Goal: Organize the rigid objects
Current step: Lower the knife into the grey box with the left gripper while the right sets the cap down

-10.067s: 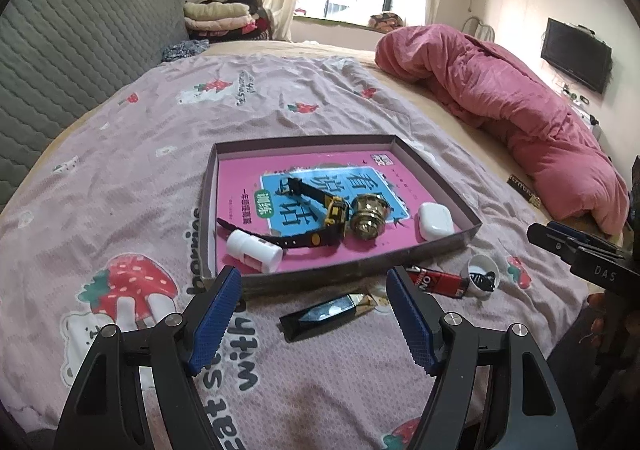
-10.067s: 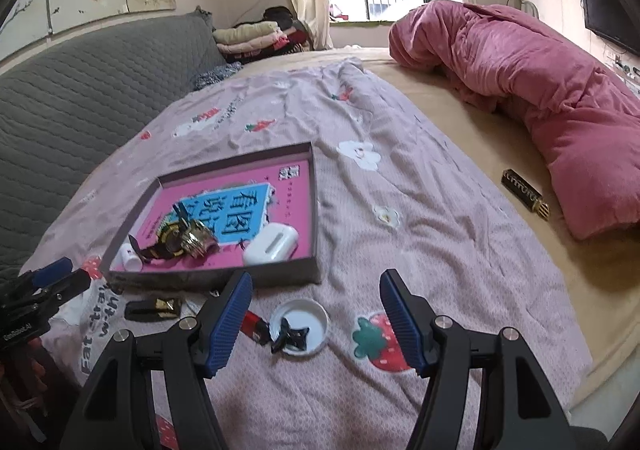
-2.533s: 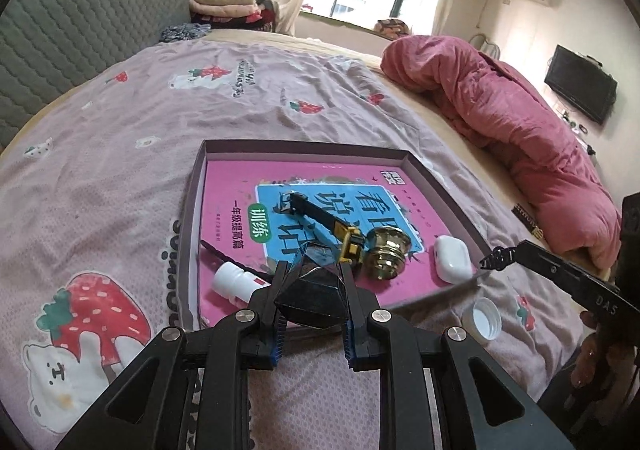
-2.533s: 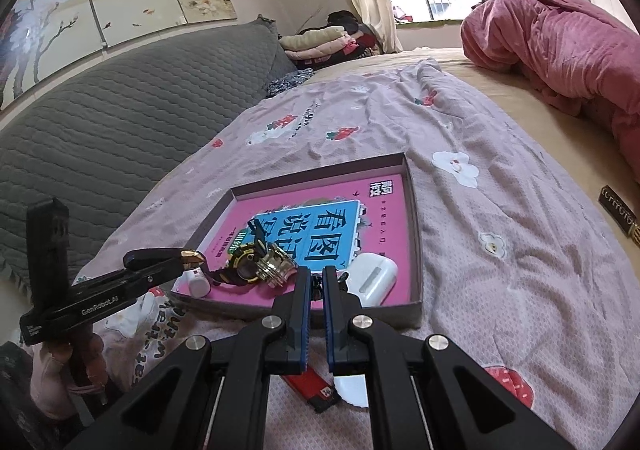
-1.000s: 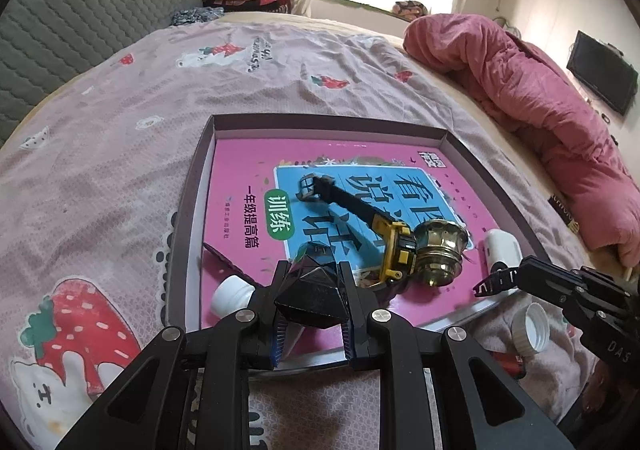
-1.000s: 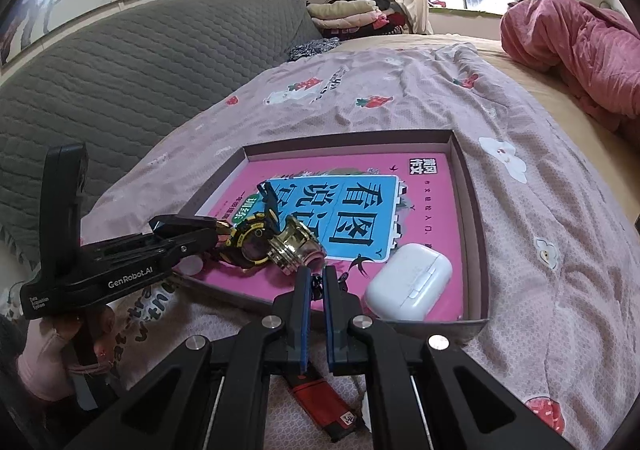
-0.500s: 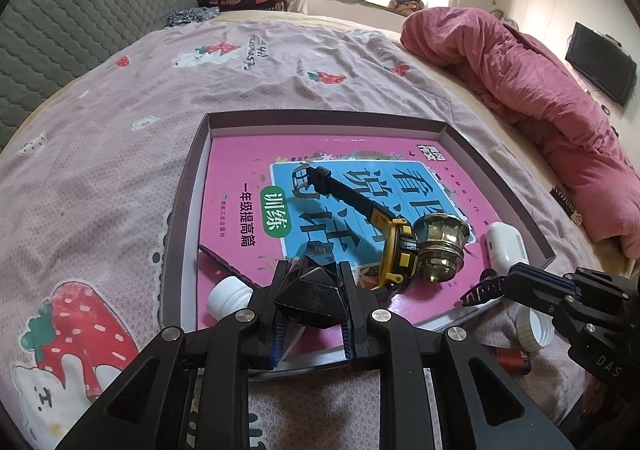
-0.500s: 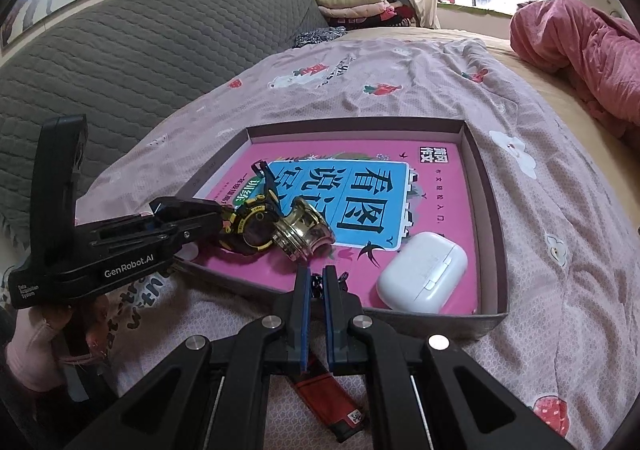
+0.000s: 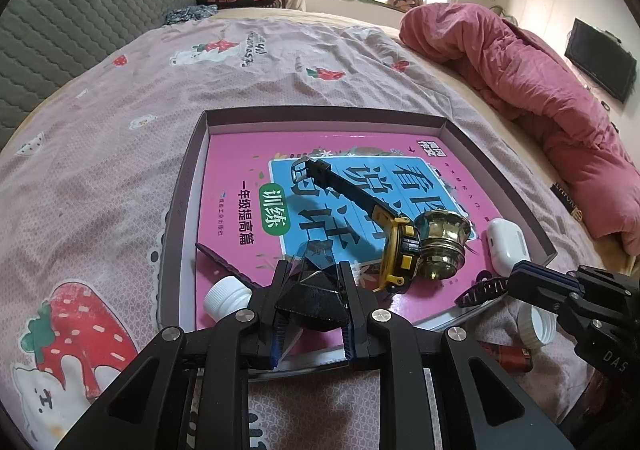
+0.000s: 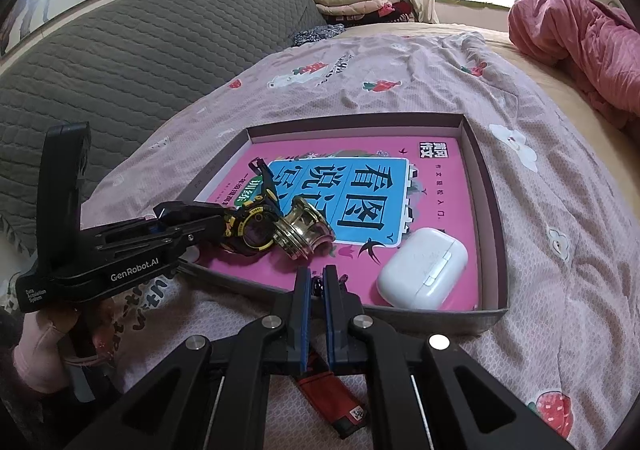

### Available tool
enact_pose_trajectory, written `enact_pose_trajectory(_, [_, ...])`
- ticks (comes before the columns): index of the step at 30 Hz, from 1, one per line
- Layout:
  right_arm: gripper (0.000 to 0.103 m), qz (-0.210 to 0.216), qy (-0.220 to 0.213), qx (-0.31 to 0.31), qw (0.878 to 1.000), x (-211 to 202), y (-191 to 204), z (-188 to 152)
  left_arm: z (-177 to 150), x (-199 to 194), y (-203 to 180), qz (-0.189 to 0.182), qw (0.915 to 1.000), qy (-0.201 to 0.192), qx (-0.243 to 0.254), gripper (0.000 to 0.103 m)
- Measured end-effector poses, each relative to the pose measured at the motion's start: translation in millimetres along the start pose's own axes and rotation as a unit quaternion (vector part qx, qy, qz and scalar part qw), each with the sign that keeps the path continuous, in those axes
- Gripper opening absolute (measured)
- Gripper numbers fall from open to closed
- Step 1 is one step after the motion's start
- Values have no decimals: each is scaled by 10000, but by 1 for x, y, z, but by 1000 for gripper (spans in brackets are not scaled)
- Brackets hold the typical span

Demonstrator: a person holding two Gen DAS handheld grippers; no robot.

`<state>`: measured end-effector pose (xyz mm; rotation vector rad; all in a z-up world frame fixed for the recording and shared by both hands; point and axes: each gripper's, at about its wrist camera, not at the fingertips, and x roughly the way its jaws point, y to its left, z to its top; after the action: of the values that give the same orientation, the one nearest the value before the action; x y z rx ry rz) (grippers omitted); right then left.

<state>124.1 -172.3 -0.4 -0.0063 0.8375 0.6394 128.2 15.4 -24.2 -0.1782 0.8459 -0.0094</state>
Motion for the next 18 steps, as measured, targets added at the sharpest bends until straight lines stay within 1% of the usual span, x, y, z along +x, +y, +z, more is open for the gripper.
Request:
enact_pose_trajectory(9, [8,20,18,32,10000,-2,-1,1,-1,2,0,-51,10000,41,-9,22])
enact_pose_trajectory(18, [13,4,13,-67,10000,-1,3,1,-2,2,-2,-32,10000,36,19,22])
